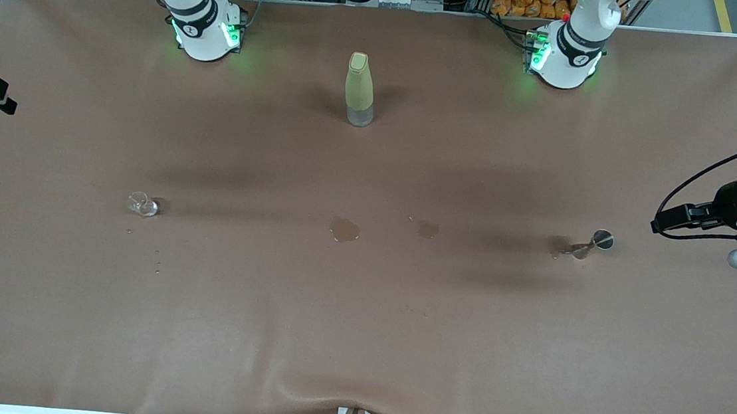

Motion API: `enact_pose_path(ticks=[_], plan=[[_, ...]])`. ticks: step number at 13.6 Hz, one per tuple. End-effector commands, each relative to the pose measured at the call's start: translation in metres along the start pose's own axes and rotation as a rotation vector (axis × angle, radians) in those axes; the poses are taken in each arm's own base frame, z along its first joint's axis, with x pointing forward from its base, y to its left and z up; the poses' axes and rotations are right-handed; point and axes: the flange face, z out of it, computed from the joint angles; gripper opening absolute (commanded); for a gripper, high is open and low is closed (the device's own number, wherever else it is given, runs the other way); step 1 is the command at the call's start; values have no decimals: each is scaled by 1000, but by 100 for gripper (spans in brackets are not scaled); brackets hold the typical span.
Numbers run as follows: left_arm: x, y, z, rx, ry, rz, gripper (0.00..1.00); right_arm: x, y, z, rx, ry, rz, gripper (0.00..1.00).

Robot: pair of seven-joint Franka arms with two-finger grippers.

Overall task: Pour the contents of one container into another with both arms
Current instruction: 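Reach the right gripper to the glass beaker while the left gripper approaches the jigger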

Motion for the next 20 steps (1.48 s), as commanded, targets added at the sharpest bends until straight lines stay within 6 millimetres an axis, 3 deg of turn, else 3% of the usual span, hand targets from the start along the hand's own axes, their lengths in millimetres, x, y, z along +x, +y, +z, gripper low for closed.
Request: enact_pose_path(ticks=[1, 4, 12, 15, 20], plan=[[-6, 3, -6, 3, -1, 8, 100, 1, -6, -3, 15, 1, 16, 100], [-6, 3, -7, 3, 0, 7, 100, 3, -23, -3, 14, -2, 26, 100], [-5, 6, -5, 5, -1, 19, 100, 13, -25, 12, 52, -16, 22, 100], [-5, 6, -4, 6, -1, 19, 100, 22, -29, 29, 55, -40, -8, 100], [-5, 7, -5, 29, 1, 27, 100, 32, -10, 67, 67, -28, -203, 100]])
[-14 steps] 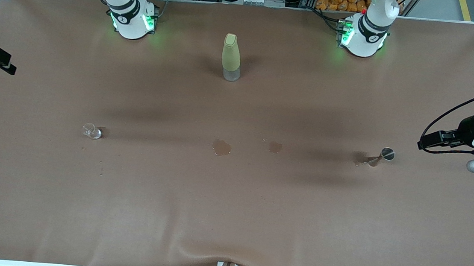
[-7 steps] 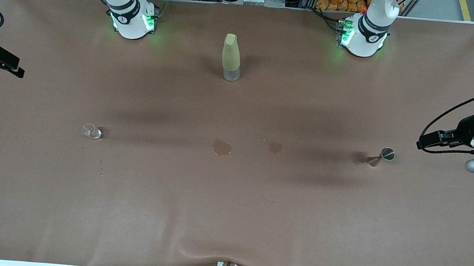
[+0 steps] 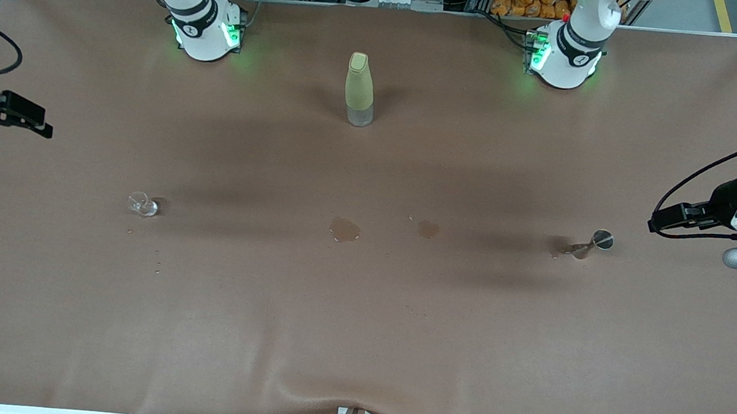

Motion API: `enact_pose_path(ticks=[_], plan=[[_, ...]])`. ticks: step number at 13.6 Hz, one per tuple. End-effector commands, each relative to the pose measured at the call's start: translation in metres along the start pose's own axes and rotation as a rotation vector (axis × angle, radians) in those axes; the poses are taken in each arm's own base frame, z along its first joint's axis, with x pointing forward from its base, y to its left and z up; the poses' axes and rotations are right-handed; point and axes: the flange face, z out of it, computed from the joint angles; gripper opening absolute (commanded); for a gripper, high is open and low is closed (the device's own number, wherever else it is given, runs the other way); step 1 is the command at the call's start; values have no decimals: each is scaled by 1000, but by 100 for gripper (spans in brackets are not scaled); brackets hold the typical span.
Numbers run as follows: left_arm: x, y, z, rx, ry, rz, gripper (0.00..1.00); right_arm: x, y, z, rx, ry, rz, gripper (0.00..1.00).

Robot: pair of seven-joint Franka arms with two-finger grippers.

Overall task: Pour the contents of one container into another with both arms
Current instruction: 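Reach the right gripper to the glass beaker while the left gripper approaches the jigger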

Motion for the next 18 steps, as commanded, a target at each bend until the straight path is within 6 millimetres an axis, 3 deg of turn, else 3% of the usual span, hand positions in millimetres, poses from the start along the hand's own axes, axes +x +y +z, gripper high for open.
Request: enact_pose_path(ticks=[1, 4, 7, 13, 15, 18], plan=[[-4, 1, -5, 20, 0, 12, 100, 3, 10, 17, 19, 3, -108, 100], [-5, 7, -6, 17, 2, 22, 100, 8, 33, 36, 32, -4, -200, 100], [-6, 7, -7, 15, 3, 24, 100, 9, 39, 50, 83, 34, -340, 100], [-5, 8, -10, 10, 10, 26, 100, -12, 97, 83, 222, 135, -541, 100], [-5, 9, -10, 11, 10, 28, 100, -24, 123, 102, 292, 194, -625, 100], [-5, 12, -10, 16, 11, 36, 100, -27, 160, 153, 440, 359, -818, 100]])
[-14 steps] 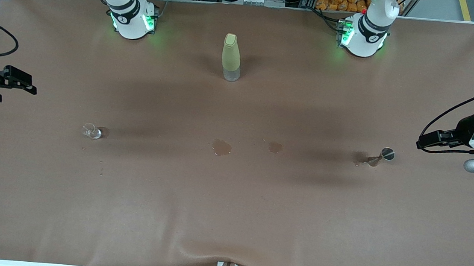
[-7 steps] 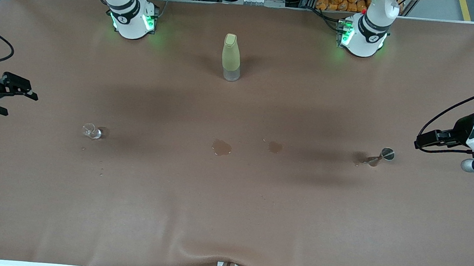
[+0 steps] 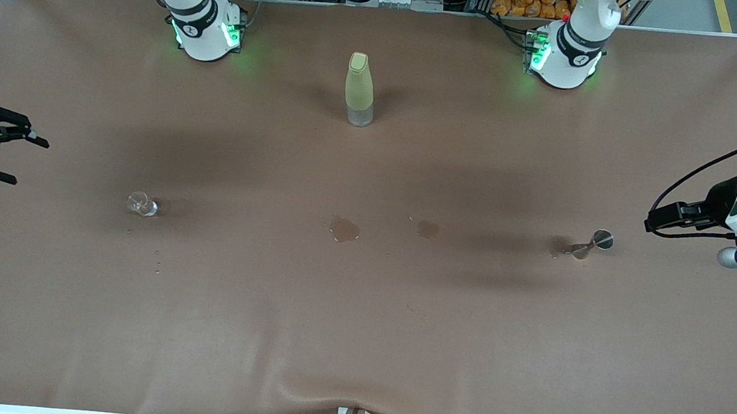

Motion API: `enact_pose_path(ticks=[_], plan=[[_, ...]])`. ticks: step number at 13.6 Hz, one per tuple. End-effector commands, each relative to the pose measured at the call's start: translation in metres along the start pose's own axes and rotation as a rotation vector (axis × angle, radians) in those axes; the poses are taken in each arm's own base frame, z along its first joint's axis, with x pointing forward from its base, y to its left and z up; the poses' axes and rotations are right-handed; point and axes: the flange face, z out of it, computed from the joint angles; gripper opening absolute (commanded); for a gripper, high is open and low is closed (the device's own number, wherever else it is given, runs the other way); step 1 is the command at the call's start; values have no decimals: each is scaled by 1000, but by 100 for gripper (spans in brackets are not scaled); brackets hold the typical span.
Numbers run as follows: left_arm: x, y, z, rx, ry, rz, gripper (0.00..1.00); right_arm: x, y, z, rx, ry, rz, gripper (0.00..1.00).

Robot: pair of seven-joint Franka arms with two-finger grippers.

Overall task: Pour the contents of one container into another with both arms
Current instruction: 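Reach the right gripper to the glass beaker while the left gripper approaches the jigger, then close the right gripper on the beaker while the left gripper grasps the jigger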

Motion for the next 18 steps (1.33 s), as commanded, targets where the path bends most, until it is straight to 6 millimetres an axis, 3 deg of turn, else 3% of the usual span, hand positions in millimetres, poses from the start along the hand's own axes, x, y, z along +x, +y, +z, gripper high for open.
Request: enact_pose_path(ticks=[1, 6, 9, 11, 12, 15, 18], plan=[[-3, 3, -9, 17, 8, 22, 100, -42, 33, 33, 96, 152, -142, 100], [-2, 2, -13, 3, 15, 56, 100, -94, 80, 123, 182, 348, -343, 100], [3, -5, -4, -57, 1, 256, 100, -109, 104, 176, 163, 541, -416, 100], [8, -37, -1, -158, 15, 328, 100, -121, 116, 194, 191, 612, -403, 100], [12, -46, 8, -203, 14, 387, 100, -130, 123, 200, 193, 618, -392, 100], [21, -55, 40, -230, -16, 560, 100, -151, 135, 248, 315, 698, -403, 100], [31, -77, 69, -374, 0, 614, 100, -168, 135, 261, 328, 755, -446, 100]])
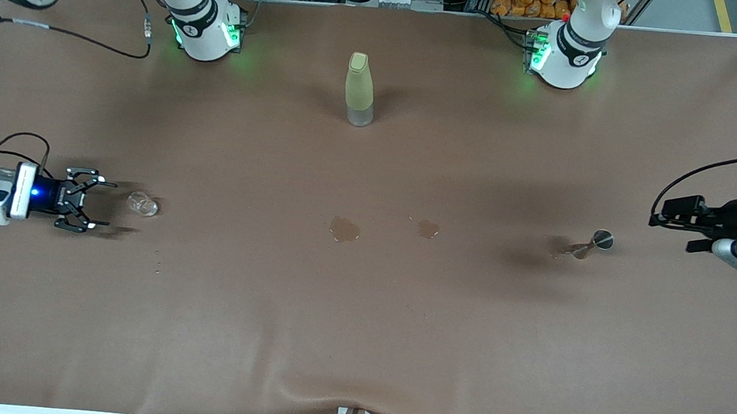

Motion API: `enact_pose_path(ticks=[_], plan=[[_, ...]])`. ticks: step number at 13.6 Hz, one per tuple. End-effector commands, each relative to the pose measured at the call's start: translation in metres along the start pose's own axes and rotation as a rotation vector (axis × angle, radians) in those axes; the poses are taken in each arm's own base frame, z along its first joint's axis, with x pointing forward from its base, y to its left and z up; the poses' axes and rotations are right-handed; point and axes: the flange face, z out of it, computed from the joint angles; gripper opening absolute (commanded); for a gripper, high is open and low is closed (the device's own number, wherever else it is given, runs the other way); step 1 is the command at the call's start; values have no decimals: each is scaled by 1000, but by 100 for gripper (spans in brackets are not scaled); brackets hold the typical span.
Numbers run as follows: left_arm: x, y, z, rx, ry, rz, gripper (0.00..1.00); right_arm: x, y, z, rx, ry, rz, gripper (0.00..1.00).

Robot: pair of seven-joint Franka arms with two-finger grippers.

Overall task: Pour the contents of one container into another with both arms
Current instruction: 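Close the right gripper on the beaker while the left gripper grasps the jigger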

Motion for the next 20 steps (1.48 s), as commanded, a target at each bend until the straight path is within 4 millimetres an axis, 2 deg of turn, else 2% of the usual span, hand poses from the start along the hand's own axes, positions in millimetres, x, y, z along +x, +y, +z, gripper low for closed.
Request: enact_pose_path(ticks=[1, 2, 3, 4, 8, 10, 12, 14, 16, 17, 20], plan=[[-1, -20, 11, -87, 41, 171, 100, -14, 3, 0, 17, 68, -77, 100], [1, -21, 16, -108, 58, 279, 100, -22, 1, 2, 18, 73, -82, 100], [1, -24, 20, -123, 76, 350, 100, -38, -3, 3, 15, 92, -72, 100], [-2, -33, 24, -136, 91, 396, 100, -46, -5, 8, 24, 106, -83, 100], [-11, -68, 52, -196, 176, 717, 100, -47, 0, 28, 56, 107, -112, 100], [-22, -90, 64, -207, 212, 873, 100, -51, 2, 40, 68, 121, -133, 100], [-24, -98, 79, -222, 274, 1072, 100, -58, 3, 51, 82, 128, -136, 100], [-27, -105, 86, -225, 304, 1193, 100, -60, 3, 56, 91, 129, -131, 100], [-35, -119, 107, -264, 315, 1218, 100, -58, 4, 61, 100, 128, -136, 100], [-47, -135, 122, -307, 329, 1204, 100, -58, 5, 64, 105, 128, -140, 100], [-69, -163, 153, -384, 377, 1169, 100, -58, 5, 63, 102, 128, -139, 100]])
